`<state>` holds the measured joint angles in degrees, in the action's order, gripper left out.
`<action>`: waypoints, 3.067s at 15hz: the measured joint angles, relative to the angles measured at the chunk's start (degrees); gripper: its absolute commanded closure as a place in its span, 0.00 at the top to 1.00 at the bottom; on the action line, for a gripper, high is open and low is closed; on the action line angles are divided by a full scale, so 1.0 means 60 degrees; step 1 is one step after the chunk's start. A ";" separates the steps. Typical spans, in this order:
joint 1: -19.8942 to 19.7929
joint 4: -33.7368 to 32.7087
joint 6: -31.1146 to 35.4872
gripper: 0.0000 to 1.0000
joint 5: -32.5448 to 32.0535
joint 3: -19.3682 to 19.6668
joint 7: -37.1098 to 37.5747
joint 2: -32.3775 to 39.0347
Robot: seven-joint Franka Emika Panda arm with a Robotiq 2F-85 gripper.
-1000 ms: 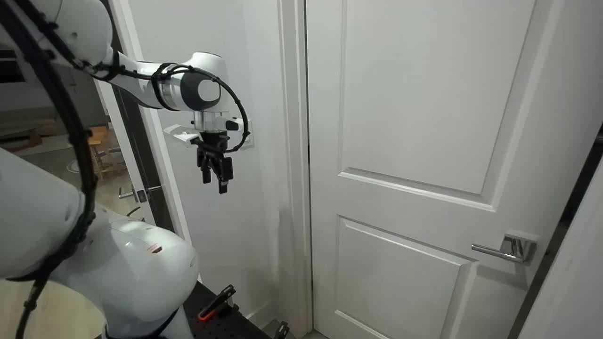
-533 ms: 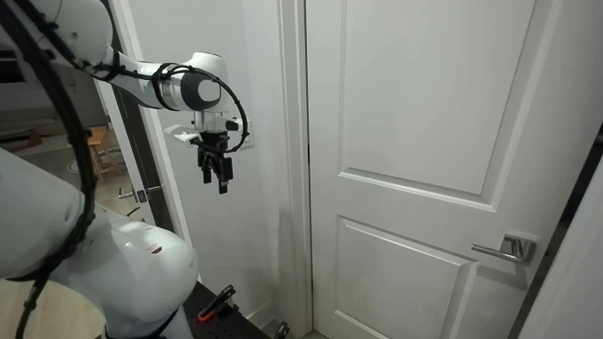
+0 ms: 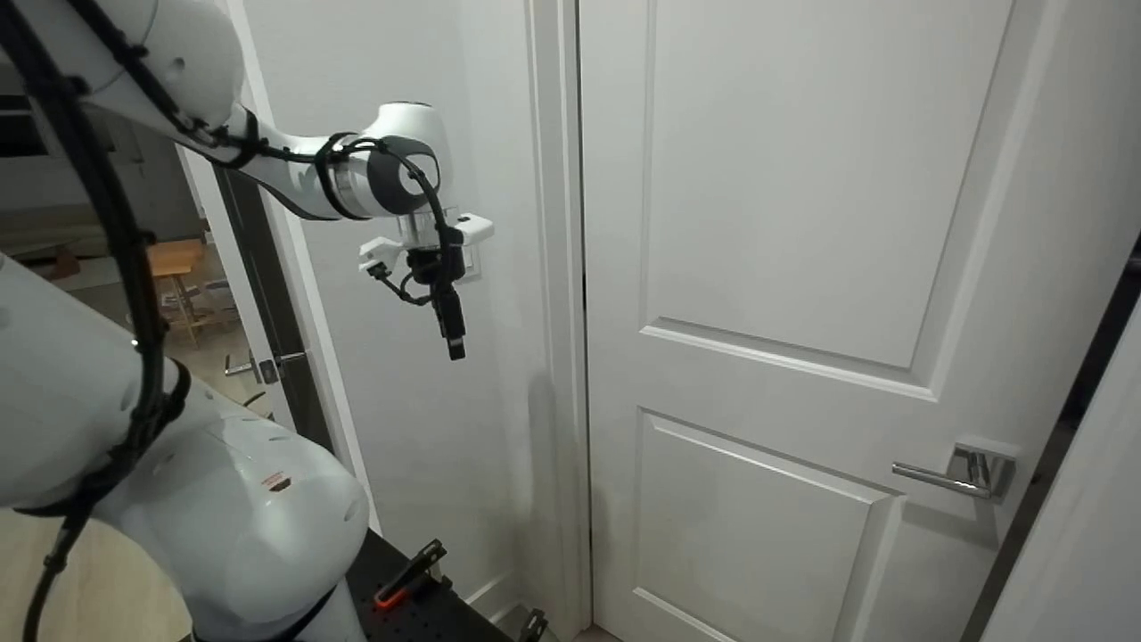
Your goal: Close the door
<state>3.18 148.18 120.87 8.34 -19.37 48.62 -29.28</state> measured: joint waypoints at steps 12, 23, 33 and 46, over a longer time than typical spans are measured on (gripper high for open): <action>-0.1524 -0.0996 0.0446 1.00 -0.3717 0.0330 0.6440 0.1742; -0.1643 -0.2040 0.0559 1.00 -0.5880 0.2419 0.8486 0.3604; -0.1829 -0.2679 0.2769 1.00 -0.7784 0.4121 1.0397 0.5199; -0.1982 -0.4709 0.4052 1.00 -0.8332 0.5560 1.1292 0.7714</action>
<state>-8.71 119.92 145.18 -41.65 13.98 116.37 17.00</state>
